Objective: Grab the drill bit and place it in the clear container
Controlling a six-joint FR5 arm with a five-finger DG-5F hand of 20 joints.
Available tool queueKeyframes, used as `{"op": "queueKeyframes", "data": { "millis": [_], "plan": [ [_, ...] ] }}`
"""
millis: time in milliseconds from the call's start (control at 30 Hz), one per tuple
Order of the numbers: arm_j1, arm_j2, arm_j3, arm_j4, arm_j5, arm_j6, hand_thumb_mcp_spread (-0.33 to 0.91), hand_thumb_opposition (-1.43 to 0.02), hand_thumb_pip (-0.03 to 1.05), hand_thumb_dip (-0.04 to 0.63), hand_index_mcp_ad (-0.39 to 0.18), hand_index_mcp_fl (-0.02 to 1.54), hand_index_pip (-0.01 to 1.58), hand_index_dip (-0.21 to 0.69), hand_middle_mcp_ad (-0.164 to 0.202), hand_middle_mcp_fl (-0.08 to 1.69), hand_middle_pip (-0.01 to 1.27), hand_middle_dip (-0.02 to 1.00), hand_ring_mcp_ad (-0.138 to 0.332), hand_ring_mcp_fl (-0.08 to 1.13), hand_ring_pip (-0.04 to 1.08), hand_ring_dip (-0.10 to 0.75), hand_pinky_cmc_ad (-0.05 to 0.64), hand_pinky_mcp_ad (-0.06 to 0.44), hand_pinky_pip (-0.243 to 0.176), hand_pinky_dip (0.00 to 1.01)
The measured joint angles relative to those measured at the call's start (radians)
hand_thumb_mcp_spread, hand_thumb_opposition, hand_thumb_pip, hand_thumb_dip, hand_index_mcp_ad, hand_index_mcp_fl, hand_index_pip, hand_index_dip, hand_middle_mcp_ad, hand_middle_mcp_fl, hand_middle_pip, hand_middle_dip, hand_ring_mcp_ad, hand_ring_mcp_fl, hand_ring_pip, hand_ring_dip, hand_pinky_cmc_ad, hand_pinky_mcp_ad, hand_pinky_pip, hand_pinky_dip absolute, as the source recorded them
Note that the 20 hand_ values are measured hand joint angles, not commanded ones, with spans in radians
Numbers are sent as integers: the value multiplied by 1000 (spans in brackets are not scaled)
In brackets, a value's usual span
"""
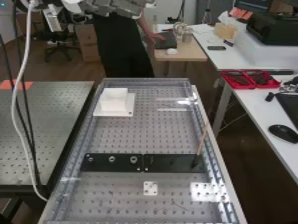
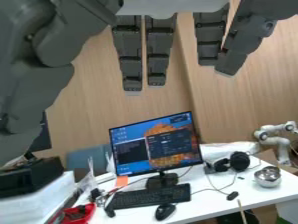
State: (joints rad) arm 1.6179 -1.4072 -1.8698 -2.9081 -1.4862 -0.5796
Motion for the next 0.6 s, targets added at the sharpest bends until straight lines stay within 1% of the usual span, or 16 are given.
{"op": "queueKeyframes", "data": {
  "millis": [300,433,567,600],
  "plan": [
    [-3,0,1,1,-4,-1,278,-698,264,54,-26,440,38,407,24,248,115,284,286,30,106,126,363,248,-75,323],
    [-4,1,0,2,-11,3,278,-698,264,51,-26,436,38,407,26,244,115,284,286,33,106,126,363,246,-75,323],
    [-3,2,-1,5,7,2,281,-698,264,54,-26,436,38,410,26,248,115,284,286,33,106,126,365,250,-75,323],
    [-3,3,-2,6,7,2,281,-698,264,54,-26,436,38,407,26,244,115,284,286,33,106,126,375,246,-75,323]
  ]
}}
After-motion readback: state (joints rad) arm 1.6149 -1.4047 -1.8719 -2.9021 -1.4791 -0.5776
